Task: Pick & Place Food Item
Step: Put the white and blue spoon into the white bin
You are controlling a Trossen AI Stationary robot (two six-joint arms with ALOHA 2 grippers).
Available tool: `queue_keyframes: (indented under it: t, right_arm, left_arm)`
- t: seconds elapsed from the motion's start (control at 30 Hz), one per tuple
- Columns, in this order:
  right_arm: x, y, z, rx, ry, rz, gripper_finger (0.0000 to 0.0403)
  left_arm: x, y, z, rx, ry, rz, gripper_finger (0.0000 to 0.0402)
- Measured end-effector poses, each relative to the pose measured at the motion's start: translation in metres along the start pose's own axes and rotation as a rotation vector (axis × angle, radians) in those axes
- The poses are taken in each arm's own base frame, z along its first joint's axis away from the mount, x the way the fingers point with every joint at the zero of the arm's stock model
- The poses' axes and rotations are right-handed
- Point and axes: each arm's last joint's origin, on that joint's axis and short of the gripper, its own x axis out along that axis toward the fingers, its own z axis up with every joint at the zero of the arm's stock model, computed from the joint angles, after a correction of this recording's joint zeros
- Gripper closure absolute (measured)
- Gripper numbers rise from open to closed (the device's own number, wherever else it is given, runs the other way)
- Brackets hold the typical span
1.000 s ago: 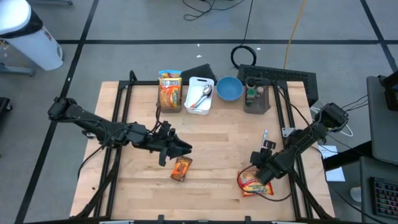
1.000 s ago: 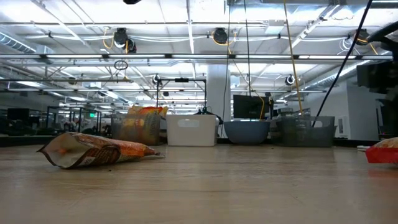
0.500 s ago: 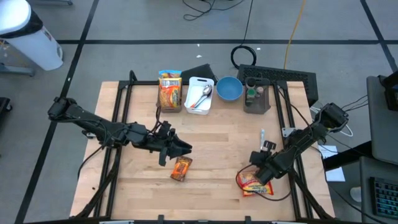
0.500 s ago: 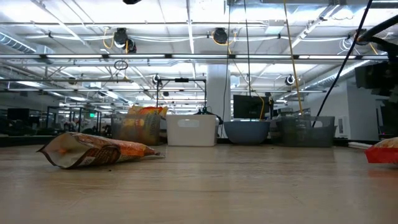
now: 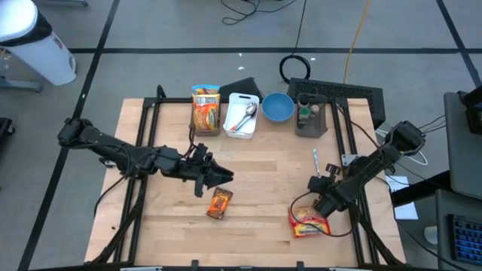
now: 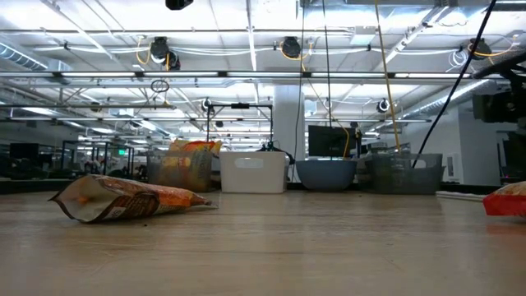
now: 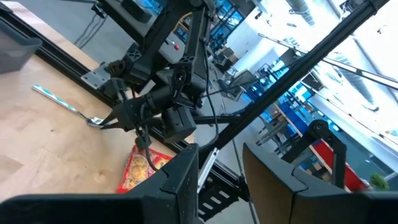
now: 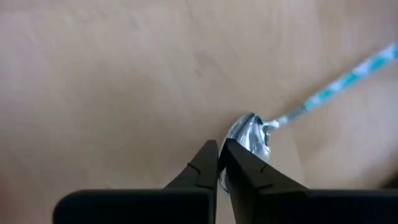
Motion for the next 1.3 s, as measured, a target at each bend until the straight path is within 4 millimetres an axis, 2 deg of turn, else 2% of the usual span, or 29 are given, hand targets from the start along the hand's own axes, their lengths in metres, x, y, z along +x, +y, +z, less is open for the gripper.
queue_keyframes:
  t: [0.17, 0.47, 0.67, 0.93, 1.1, 1.3]
  right_arm:
    - [-0.025, -0.006, 0.011, 0.068, -0.091, 0.053, 0.0401]
    - [-0.058, -0.018, 0.035, 0.091, -0.256, 0.112, 0.0400]
    - [-0.087, -0.021, 0.064, 0.035, -0.401, 0.208, 0.0401]
    - [-0.136, -0.034, 0.113, 0.041, -0.694, 0.477, 0.0402]
    - [-0.145, -0.043, 0.140, 0.010, -0.721, 0.783, 0.0402]
    - [-0.146, -0.050, 0.148, -0.011, -0.710, 0.908, 0.0402]
  left_arm:
    - [0.001, 0.005, 0.005, 0.011, -0.018, 0.019, 0.0268]
    - [0.002, 0.012, 0.011, 0.045, -0.035, 0.046, 0.0268]
    - [0.002, 0.017, 0.009, 0.092, -0.004, 0.085, 0.0268]
    - [0.001, 0.031, 0.005, 0.101, 0.102, 0.169, 0.0268]
    - [0.000, 0.033, 0.006, 0.176, 0.155, 0.195, 0.0268]
    - [-0.001, 0.015, 0.027, 0.371, 0.227, 0.284, 0.0268]
